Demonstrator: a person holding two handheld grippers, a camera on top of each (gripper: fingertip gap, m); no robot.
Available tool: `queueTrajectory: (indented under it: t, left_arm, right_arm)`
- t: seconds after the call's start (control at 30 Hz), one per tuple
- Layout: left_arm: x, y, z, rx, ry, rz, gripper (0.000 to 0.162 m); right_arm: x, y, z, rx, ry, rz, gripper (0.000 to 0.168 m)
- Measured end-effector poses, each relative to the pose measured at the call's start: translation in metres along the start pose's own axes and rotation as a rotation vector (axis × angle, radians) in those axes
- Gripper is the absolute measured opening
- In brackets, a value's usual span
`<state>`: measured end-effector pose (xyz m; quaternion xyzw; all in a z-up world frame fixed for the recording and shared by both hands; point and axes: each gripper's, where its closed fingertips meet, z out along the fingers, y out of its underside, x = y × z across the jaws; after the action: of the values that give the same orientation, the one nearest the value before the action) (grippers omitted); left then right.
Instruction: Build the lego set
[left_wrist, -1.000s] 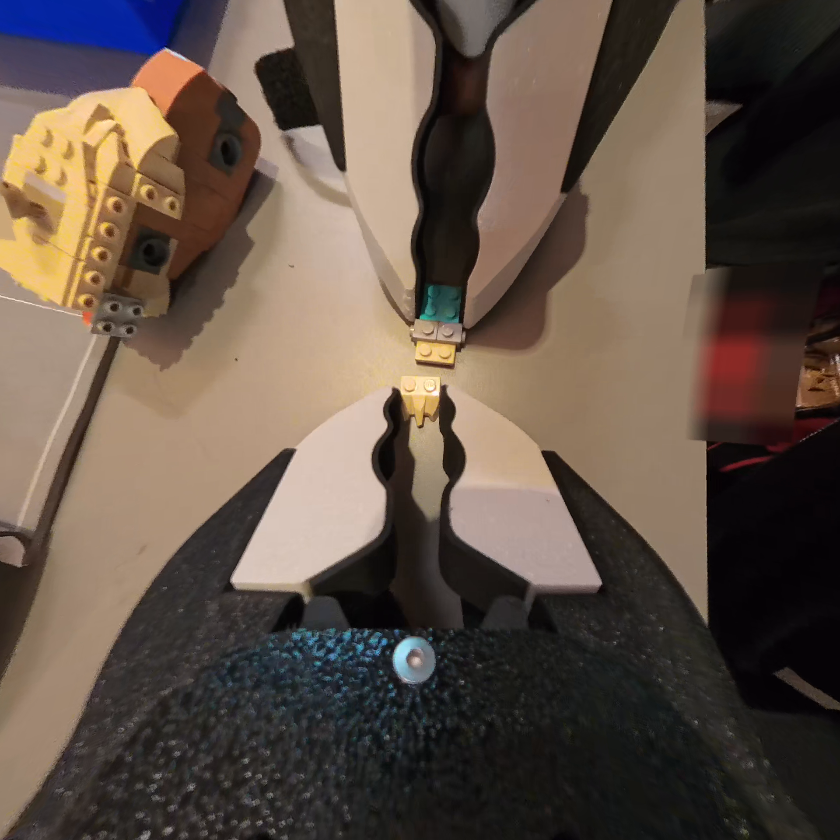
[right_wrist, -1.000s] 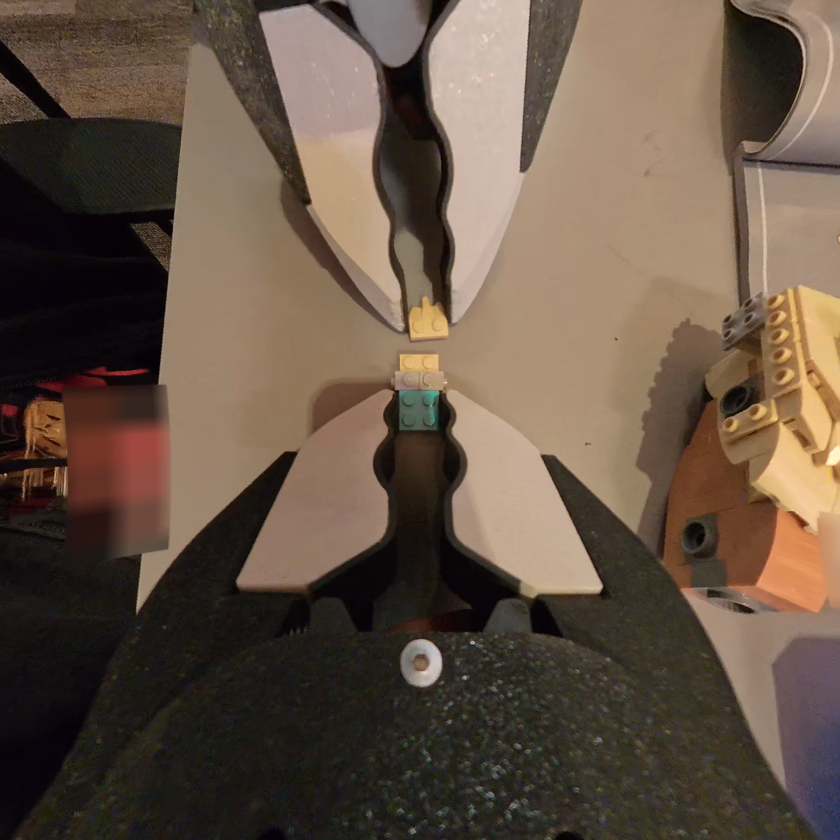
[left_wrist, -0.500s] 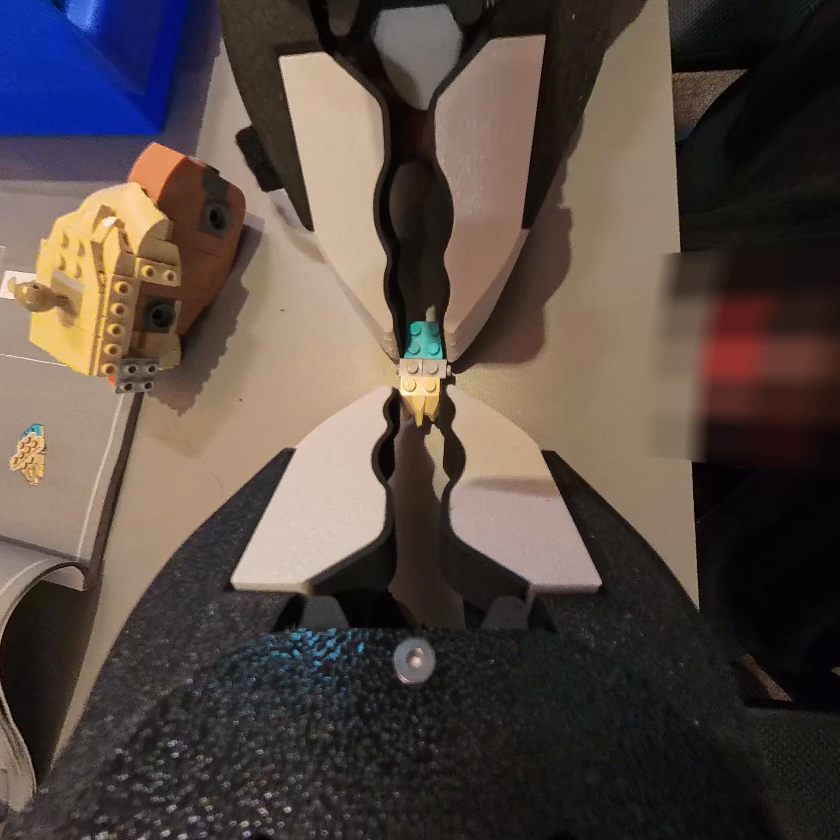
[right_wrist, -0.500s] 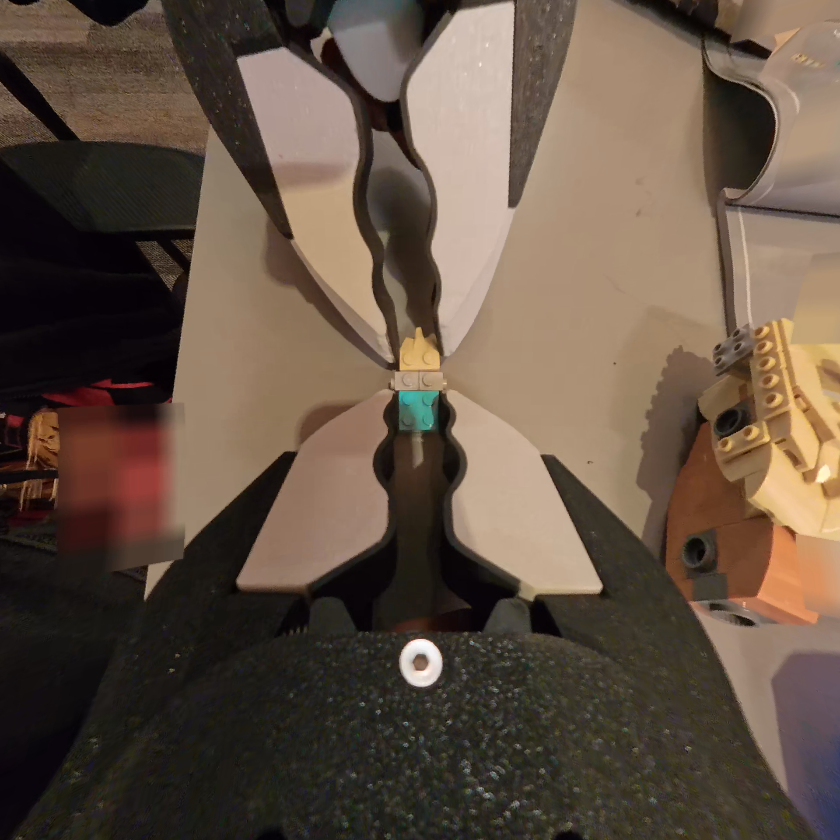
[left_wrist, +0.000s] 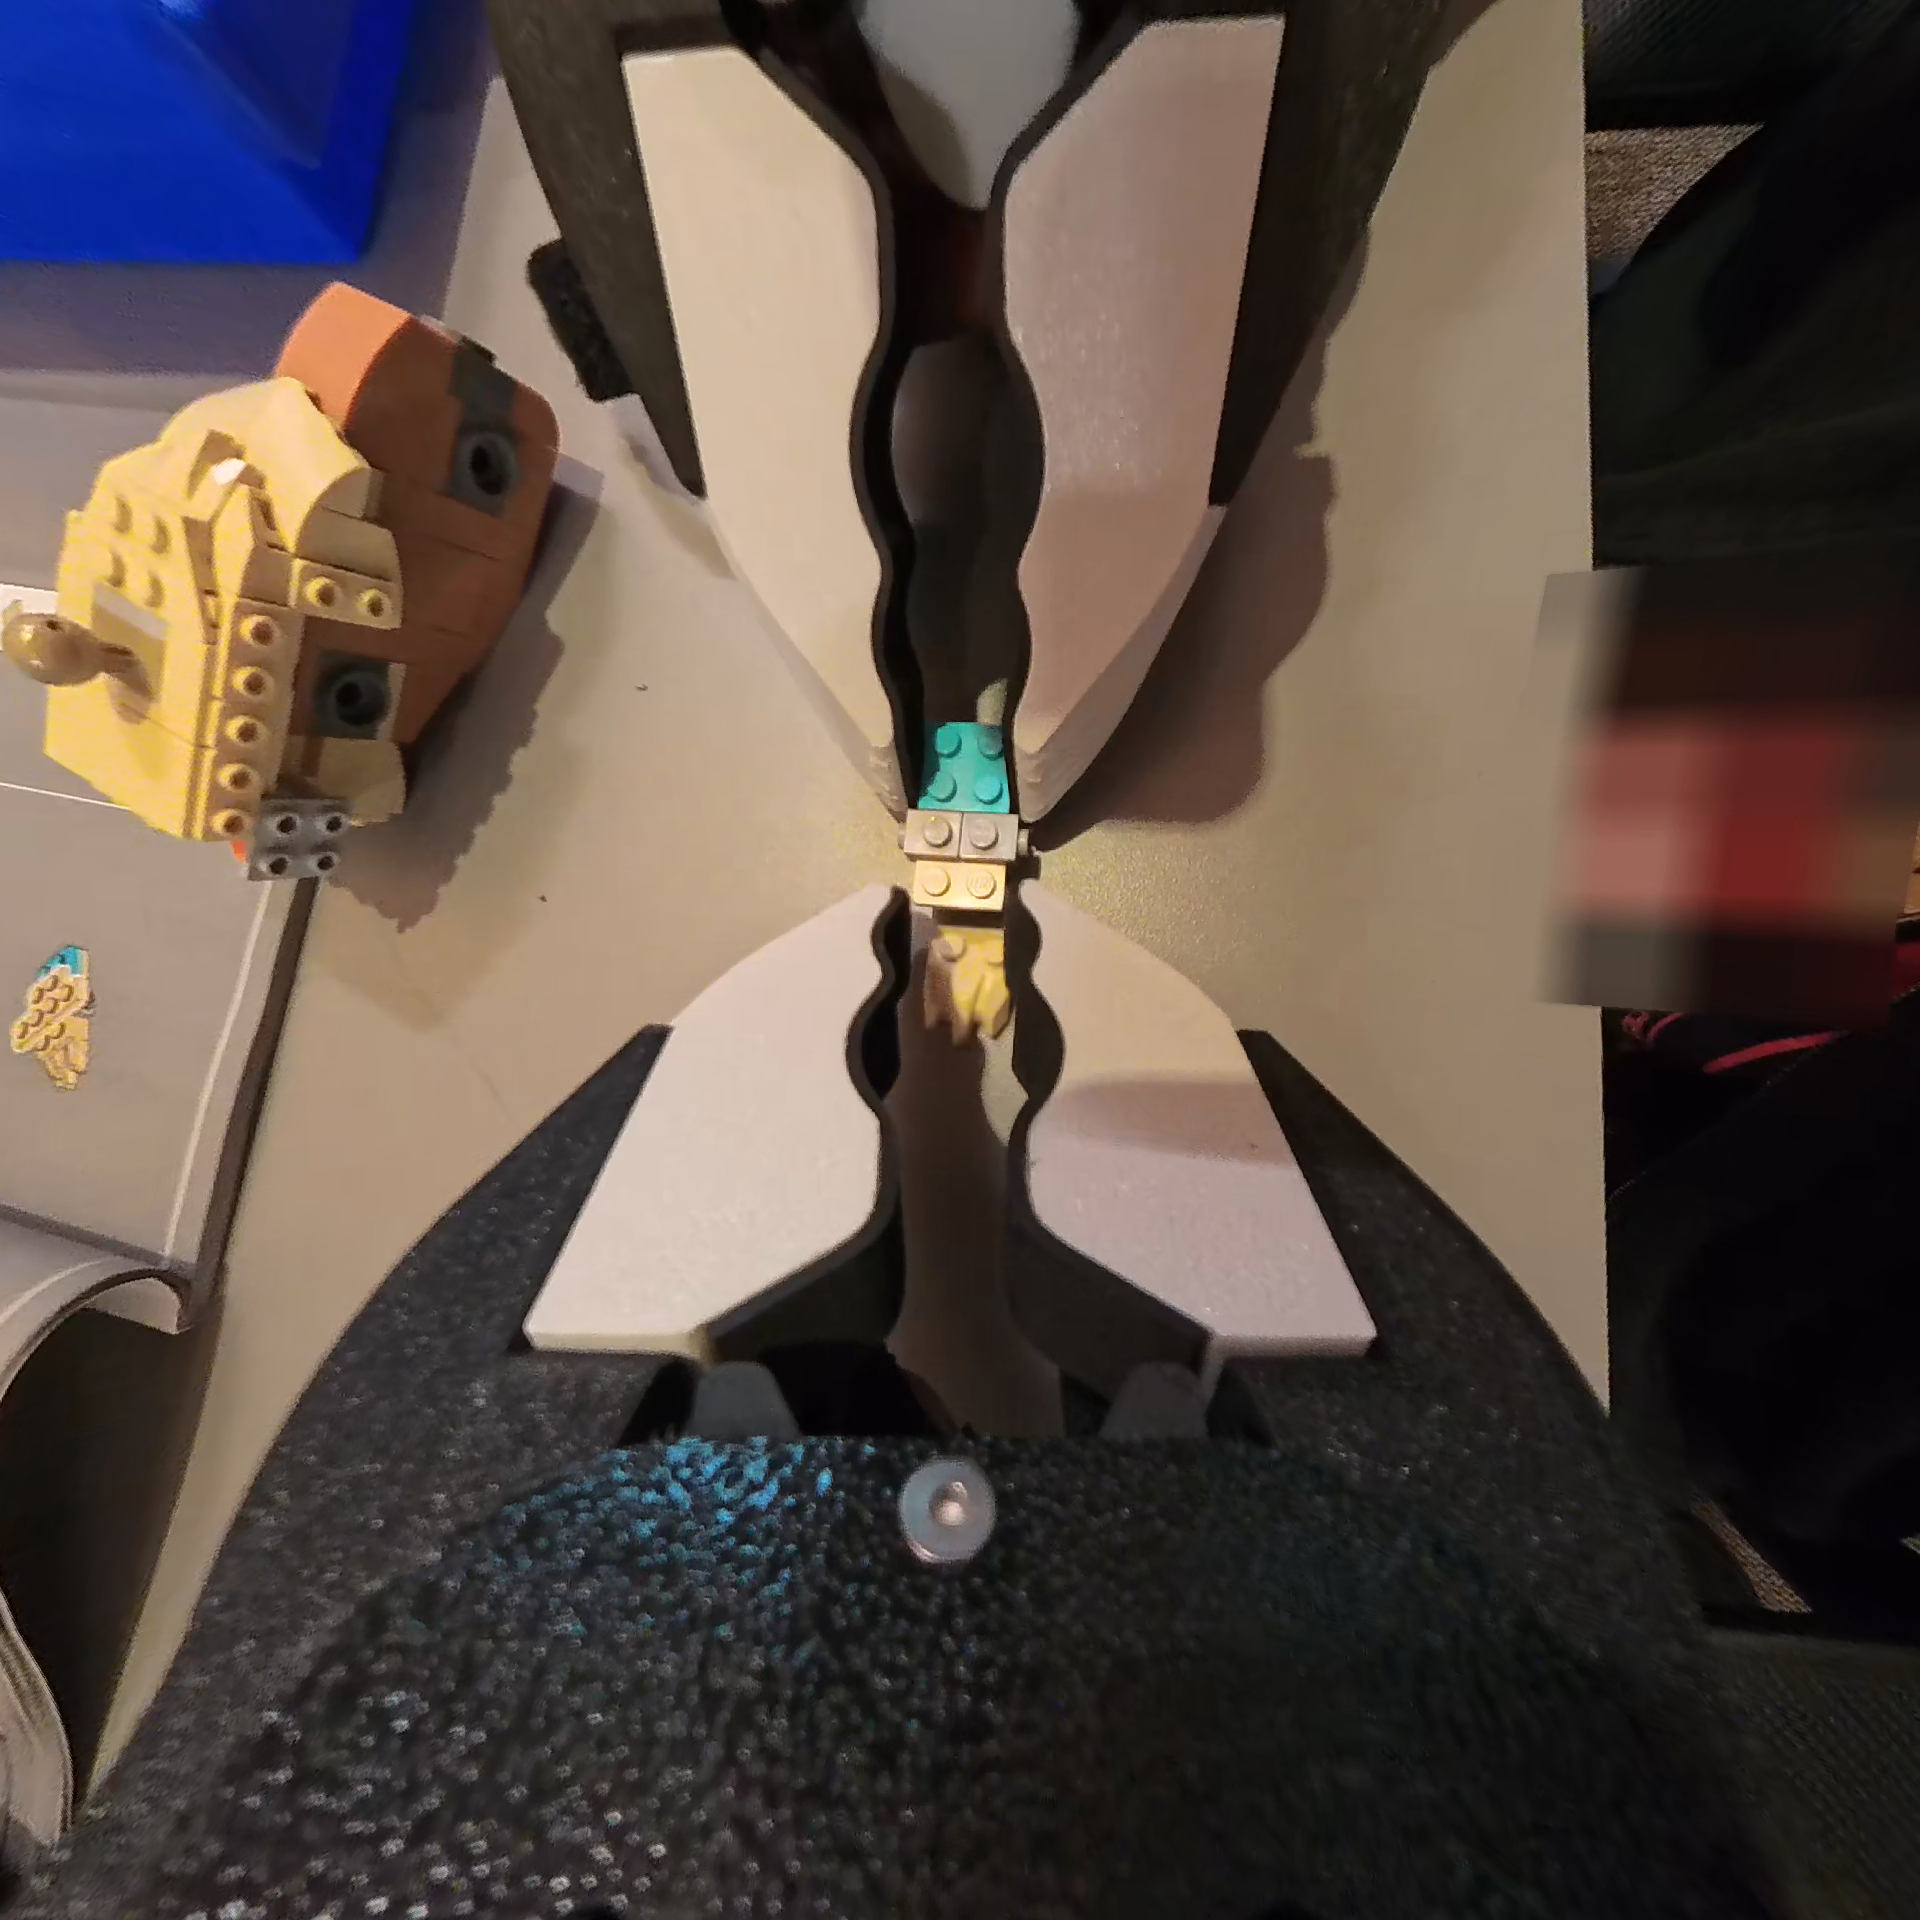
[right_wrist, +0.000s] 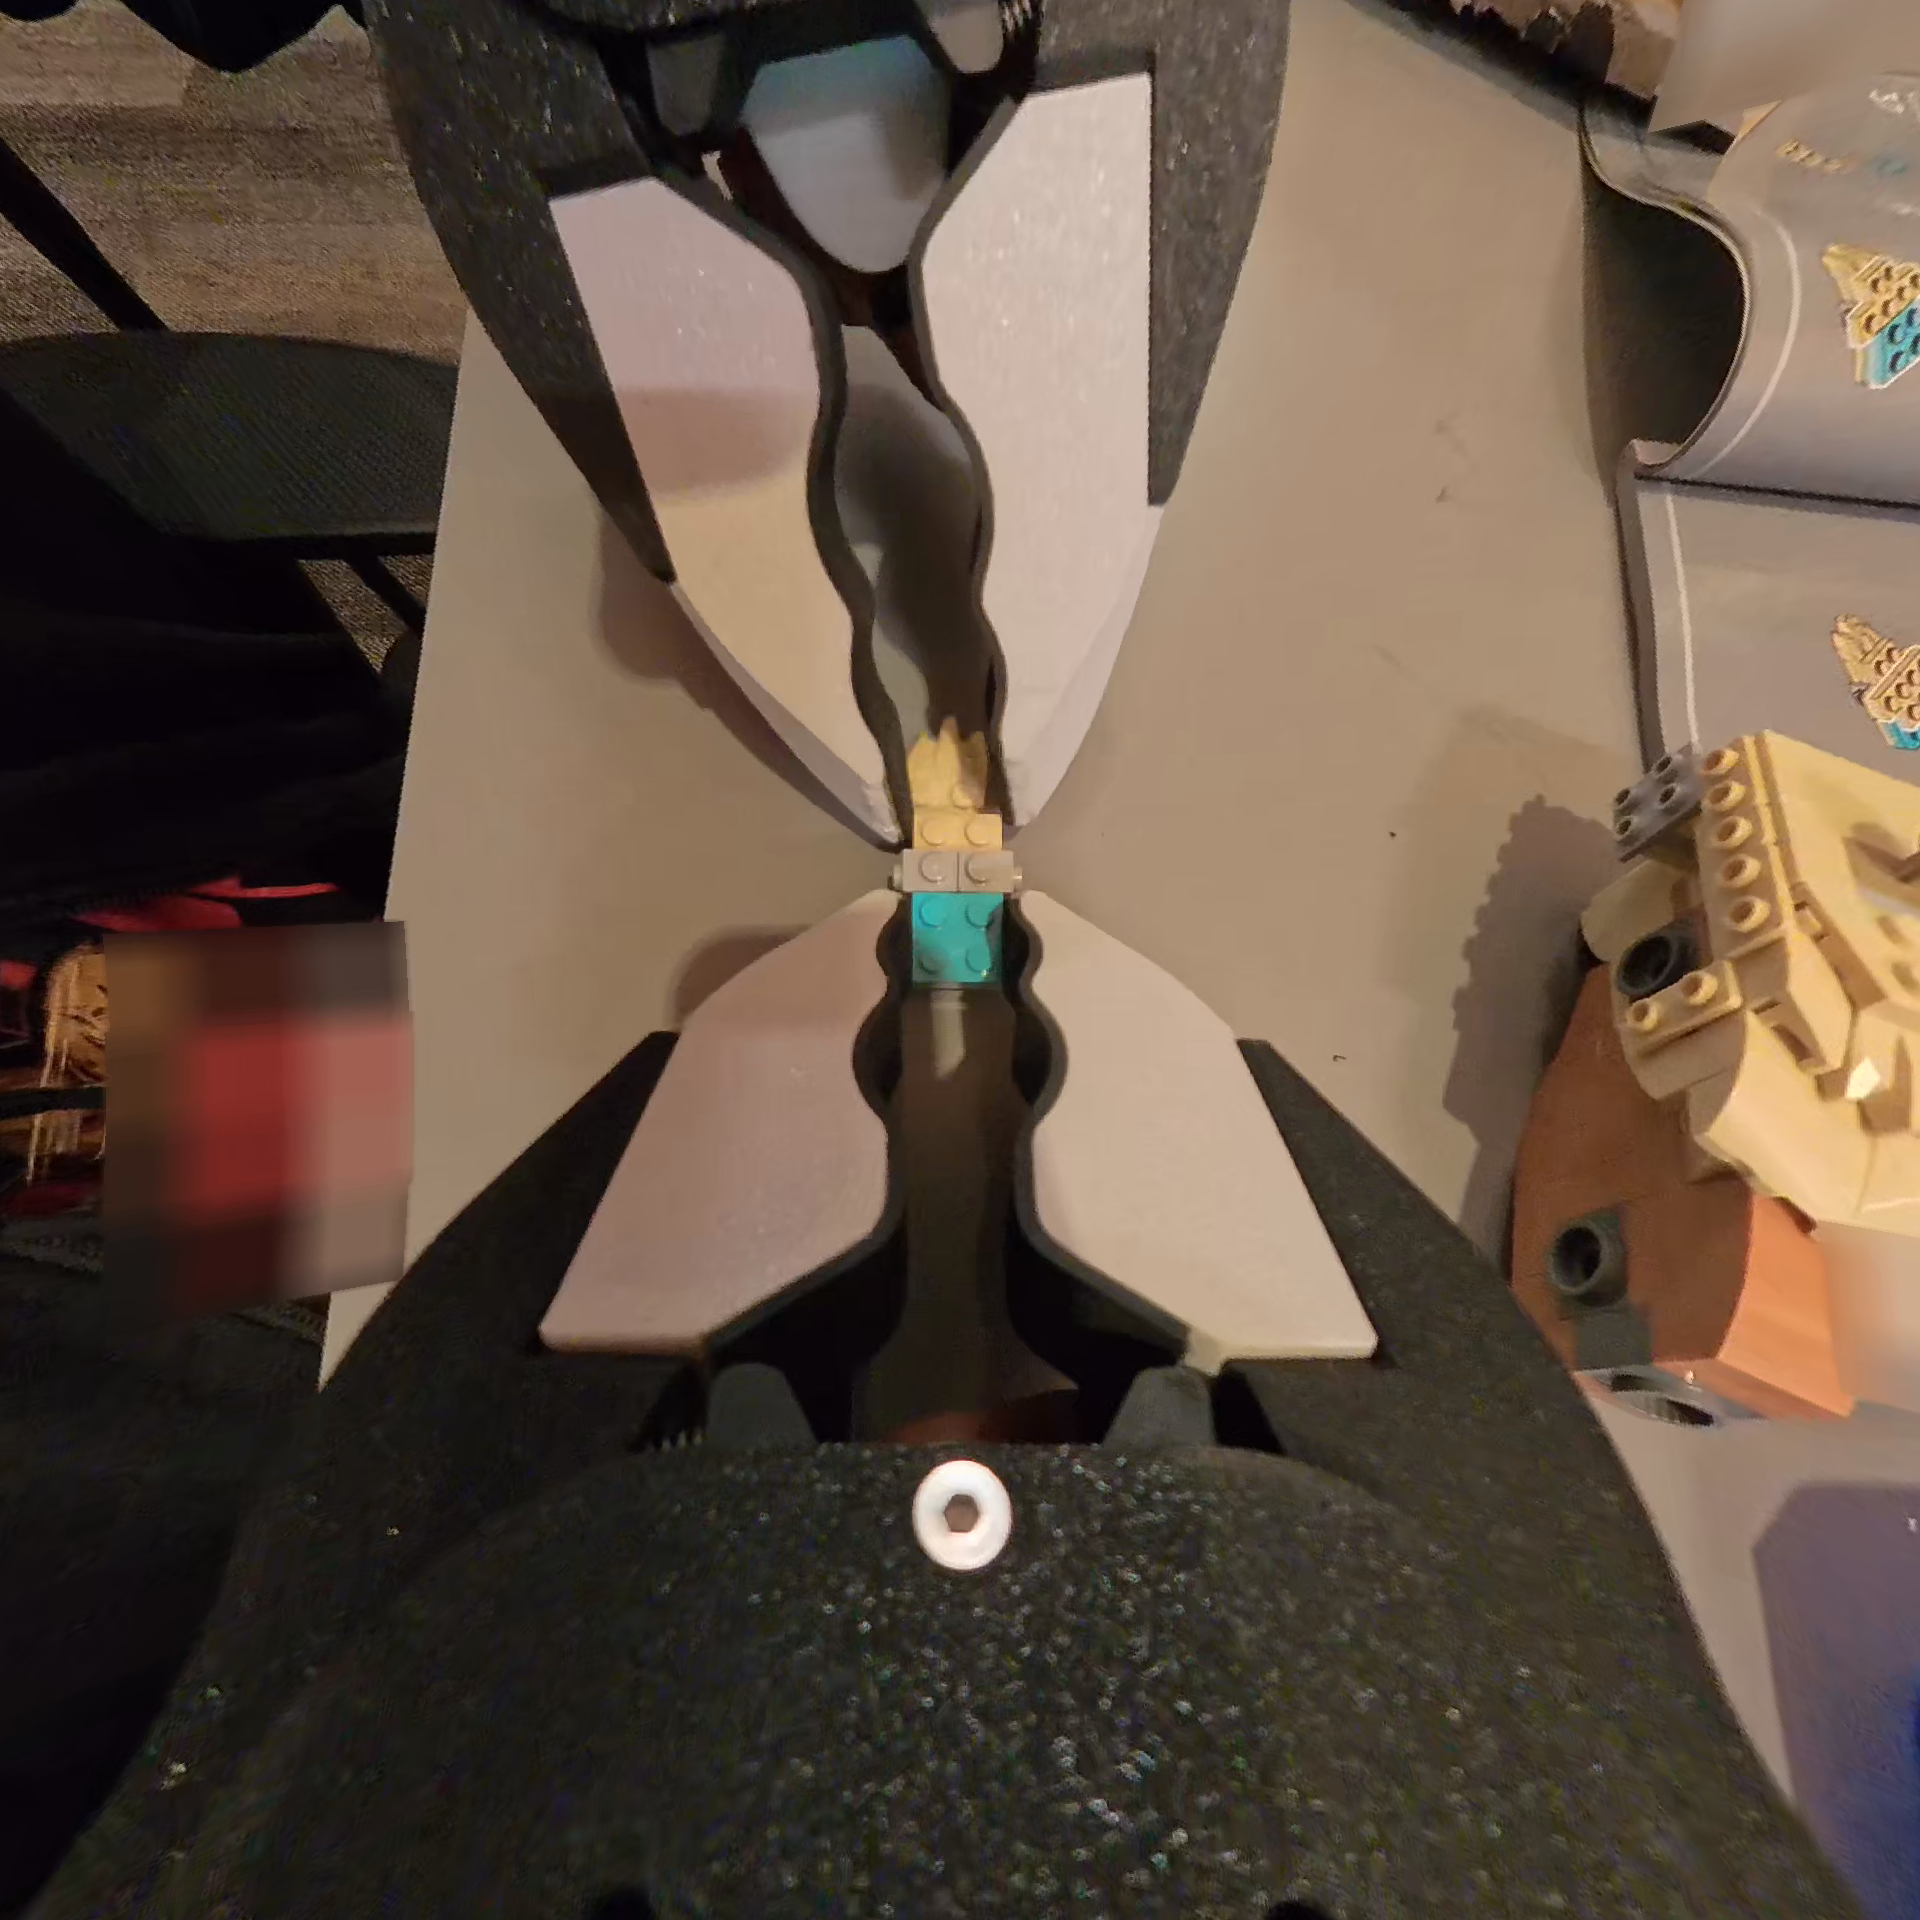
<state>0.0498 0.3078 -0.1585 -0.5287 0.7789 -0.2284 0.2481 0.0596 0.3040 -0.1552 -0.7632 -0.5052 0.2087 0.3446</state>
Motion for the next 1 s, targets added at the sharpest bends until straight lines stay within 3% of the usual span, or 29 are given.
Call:
queueTrajectory:
  t: [0.4,0.47,0.73,1.0]
  left_arm:
    - [0.001,0.014,-0.004,-0.026,0.052,-0.063,0.024]
    - [0.005,0.011,-0.002,-0.004,0.078,-0.066,0.016]
    - [0.001,-0.005,-0.013,0.163,0.088,-0.131,0.016]
    - [0.001,-0.01,-0.015,0.134,0.058,-0.084,0.016]
  right_arm:
    - [0.0,0.002,0.001,-0.011,0.0,-0.003,0.016]
    - [0.0,0.003,0.001,-0.018,-0.002,0.0,0.016]
    - [0.0,0.002,0.0,-0.007,-0.005,0.007,0.016]
    - [-0.002,-0.004,-0.003,0.046,-0.003,0.006,0.016]
